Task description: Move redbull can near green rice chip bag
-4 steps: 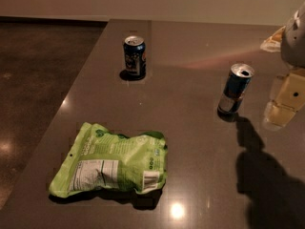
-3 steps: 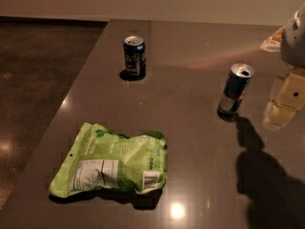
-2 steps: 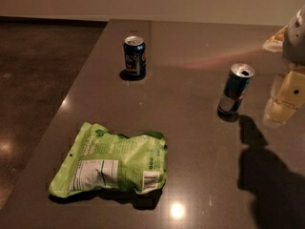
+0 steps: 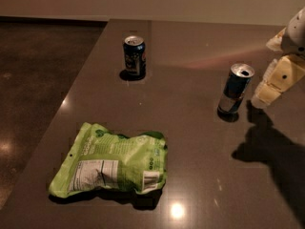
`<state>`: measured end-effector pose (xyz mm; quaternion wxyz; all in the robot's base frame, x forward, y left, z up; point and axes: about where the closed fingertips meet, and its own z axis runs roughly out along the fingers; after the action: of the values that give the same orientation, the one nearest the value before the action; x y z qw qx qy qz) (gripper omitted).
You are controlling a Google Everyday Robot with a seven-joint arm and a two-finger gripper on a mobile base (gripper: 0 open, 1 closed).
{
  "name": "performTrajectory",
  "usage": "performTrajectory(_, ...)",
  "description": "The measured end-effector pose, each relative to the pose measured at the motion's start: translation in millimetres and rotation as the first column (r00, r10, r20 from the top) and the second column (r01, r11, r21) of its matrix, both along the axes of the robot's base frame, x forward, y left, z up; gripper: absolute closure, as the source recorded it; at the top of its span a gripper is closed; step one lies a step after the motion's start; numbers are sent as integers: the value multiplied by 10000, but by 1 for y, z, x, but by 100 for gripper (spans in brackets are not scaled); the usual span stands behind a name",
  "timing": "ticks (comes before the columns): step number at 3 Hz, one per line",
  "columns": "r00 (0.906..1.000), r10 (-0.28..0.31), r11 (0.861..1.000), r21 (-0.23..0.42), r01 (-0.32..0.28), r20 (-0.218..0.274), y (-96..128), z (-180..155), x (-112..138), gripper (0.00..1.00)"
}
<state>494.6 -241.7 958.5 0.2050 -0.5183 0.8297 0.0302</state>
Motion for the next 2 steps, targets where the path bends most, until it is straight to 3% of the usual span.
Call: performTrajectory(2, 9904, -763, 9896, 1304, 610, 1156, 2, -9, 24, 0)
